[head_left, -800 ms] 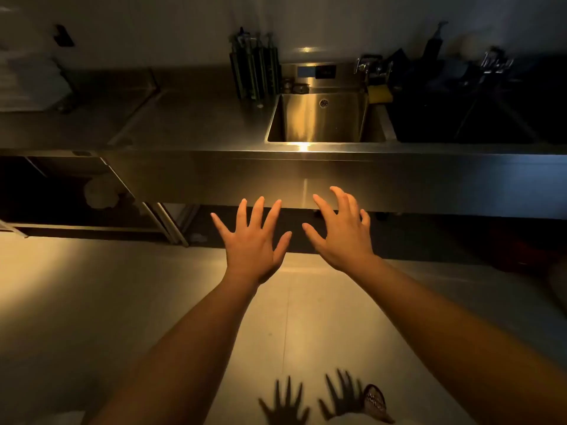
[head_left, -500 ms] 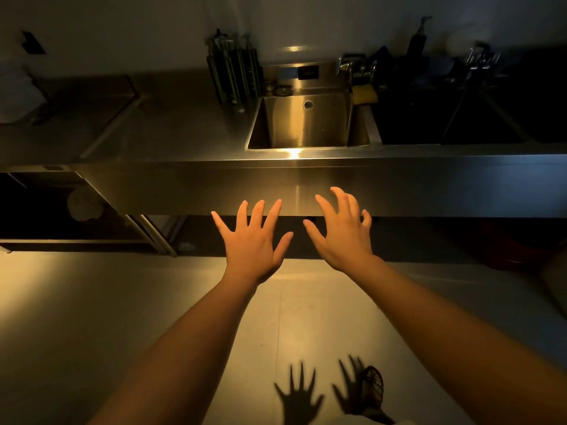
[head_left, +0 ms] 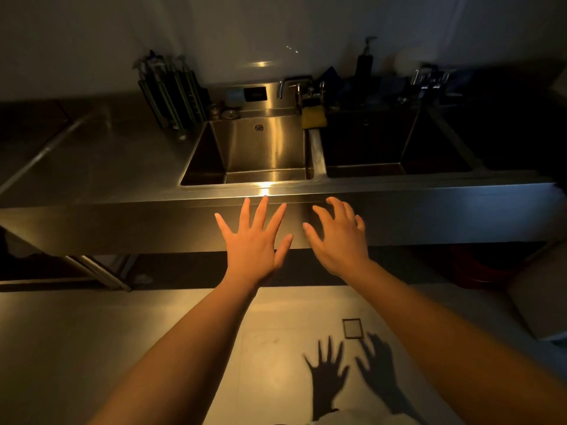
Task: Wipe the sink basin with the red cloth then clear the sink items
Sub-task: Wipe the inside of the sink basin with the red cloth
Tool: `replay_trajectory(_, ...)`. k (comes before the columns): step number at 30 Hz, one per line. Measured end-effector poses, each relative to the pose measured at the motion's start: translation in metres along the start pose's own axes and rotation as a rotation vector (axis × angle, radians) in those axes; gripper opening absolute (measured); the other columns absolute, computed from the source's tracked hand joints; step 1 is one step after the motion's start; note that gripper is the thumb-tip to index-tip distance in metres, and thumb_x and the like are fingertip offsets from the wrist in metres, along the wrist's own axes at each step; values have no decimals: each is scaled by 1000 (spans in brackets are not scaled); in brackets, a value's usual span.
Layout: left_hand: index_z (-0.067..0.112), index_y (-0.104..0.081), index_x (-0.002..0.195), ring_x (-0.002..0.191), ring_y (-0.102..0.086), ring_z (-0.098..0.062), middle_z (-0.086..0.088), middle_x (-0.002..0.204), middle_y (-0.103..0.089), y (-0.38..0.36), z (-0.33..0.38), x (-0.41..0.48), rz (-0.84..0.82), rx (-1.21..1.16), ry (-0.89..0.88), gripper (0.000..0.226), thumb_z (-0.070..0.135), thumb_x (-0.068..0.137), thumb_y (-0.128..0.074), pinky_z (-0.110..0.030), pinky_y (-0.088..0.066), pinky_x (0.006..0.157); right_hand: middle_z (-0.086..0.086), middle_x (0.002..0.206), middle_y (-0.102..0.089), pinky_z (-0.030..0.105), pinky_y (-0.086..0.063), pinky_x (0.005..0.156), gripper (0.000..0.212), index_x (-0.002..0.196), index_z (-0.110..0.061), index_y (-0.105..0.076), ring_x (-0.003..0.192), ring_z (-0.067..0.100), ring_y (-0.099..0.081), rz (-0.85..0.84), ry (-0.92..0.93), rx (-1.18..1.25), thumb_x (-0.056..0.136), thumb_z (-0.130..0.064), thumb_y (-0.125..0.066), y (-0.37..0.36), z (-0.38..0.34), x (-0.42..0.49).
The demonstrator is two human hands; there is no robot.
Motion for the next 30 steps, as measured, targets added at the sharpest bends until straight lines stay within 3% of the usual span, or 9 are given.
replay_trajectory(3,37,-15,147,145,-12,-26,0,157,-20,-5,26,23,-6,-18,-37,61,62,91,-14,-66,6,106,4,149,-31,46,-21,111,44,134,-23,-46,139,22,-23,9,6,23,96,-44,-39,7,29,13)
replay_trajectory(9,25,-37,141,132,-39,-22,-1,143,-44,-7,70,62,29,-116,-123,53,50,94,-32,-59,-12,111,3,137,-43,39,-30,102,36,124,-21,-55,129,21,-37,82,-27,48,94,-38,-46,18,77,36)
replay_trajectory(22,25,-34,142,134,-34,-23,-3,146,-39,-49,151,182,-34,-183,-350,55,52,94,-28,-56,-16,110,6,141,-40,46,-32,103,41,125,-23,-53,131,24,-35,150,-223,-28,91,-43,-47,22,176,108)
replay_trajectory(30,24,-34,142,133,-33,-24,-3,145,-38,-49,168,281,7,-256,-375,54,49,95,-31,-55,-17,109,9,135,-45,48,-37,96,41,121,-20,-56,127,28,-42,228,-261,-59,88,-43,-52,40,205,188)
Point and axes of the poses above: each hand's wrist, its own x-axis towards the middle knuckle, its own y-axis out of the back of the hand, z = x × y, the point moved 6 cm from there along x, towards the middle knuckle
